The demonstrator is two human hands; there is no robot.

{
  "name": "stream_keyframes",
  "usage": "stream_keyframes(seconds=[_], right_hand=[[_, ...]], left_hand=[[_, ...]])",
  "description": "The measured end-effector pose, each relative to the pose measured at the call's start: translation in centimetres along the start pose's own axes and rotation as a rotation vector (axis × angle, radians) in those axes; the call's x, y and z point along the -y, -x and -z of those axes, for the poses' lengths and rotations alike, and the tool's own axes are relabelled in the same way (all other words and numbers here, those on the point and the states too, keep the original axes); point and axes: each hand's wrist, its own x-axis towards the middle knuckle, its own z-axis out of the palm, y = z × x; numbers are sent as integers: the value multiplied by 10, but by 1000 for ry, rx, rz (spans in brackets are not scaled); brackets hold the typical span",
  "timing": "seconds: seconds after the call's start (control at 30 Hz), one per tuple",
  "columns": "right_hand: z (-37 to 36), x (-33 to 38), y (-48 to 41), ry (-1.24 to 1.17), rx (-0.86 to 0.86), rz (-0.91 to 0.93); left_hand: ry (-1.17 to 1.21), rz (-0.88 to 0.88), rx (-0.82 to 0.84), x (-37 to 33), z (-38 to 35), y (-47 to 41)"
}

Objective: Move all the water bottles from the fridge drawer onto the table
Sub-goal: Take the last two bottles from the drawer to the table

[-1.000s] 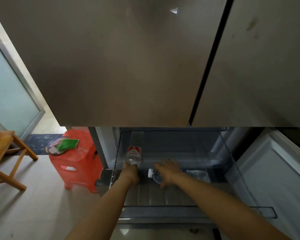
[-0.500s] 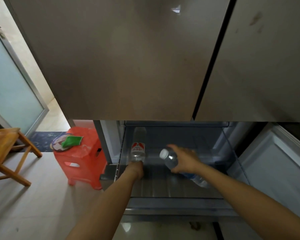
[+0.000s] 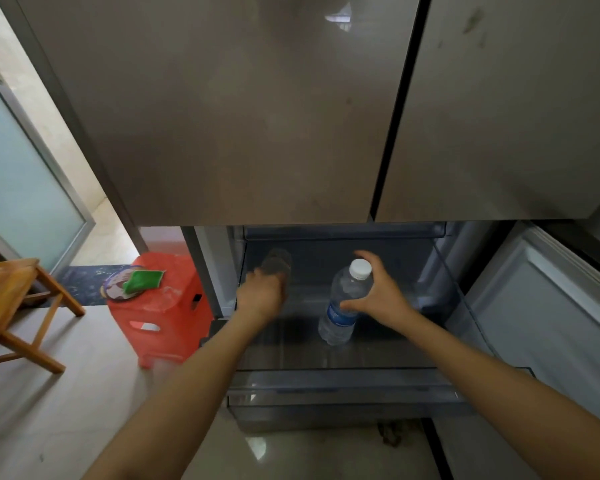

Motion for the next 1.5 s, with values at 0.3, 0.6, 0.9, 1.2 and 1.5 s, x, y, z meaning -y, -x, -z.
stream_keyframes(seconds=[0.3,0.6,0.9,1.2,1.5], right_hand=[[-8,19,-16,297,136,34],[-8,52,-20,1059,54,225],[4,59,-13,1047,236,16],[24,44,4,834,196,-74],[46,31,11,665,32,-91]], left_hand=[[-92,-212,-115,0,68,7],[-103,-136,-48,1,73,-5],[-63,-178,-65,-12,59,-3],[-133,-301,-35,-28,58,17],[-145,-323,4,-34,67,25]])
